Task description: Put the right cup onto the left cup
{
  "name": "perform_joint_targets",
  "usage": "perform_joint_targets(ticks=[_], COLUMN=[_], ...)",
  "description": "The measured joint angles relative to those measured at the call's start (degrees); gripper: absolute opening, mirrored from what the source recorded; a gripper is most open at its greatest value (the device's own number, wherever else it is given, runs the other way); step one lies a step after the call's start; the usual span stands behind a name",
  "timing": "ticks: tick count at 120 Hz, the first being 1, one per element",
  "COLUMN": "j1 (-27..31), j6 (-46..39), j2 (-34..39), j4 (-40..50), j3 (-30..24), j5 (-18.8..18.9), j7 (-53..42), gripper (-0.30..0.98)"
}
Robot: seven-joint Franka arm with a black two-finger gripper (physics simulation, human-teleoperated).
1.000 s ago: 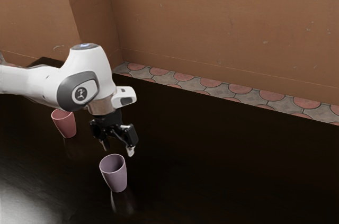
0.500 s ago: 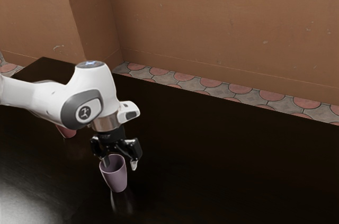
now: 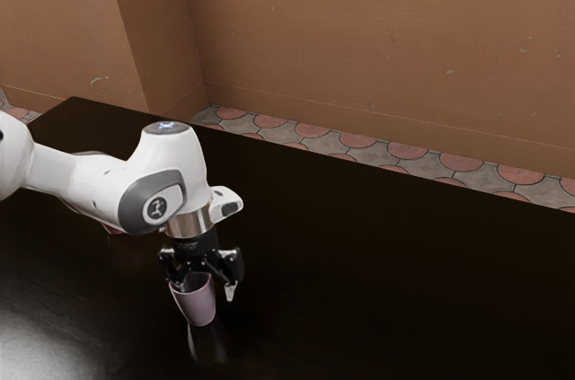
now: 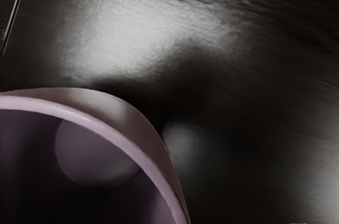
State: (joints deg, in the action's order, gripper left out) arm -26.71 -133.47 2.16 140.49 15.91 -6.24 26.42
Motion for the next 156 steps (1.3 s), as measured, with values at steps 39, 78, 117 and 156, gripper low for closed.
perform_joint_targets(ticks=[39, 78, 117, 156], j1=[0.1, 0.3, 6.1, 20.8], j6=[-0.2, 1.2, 13.8, 21.4], j2=[-0.1, 1.3, 5.0, -1.4], j4=[0.0, -0.4, -12.6, -24.4], j3=[0.0, 0.0, 1.6, 3.3], j5=[0.3, 1.9, 13.7, 18.4], j7=[2.2, 3.9, 6.1, 4.6], gripper=[0.01, -0.08, -0.09, -0.09])
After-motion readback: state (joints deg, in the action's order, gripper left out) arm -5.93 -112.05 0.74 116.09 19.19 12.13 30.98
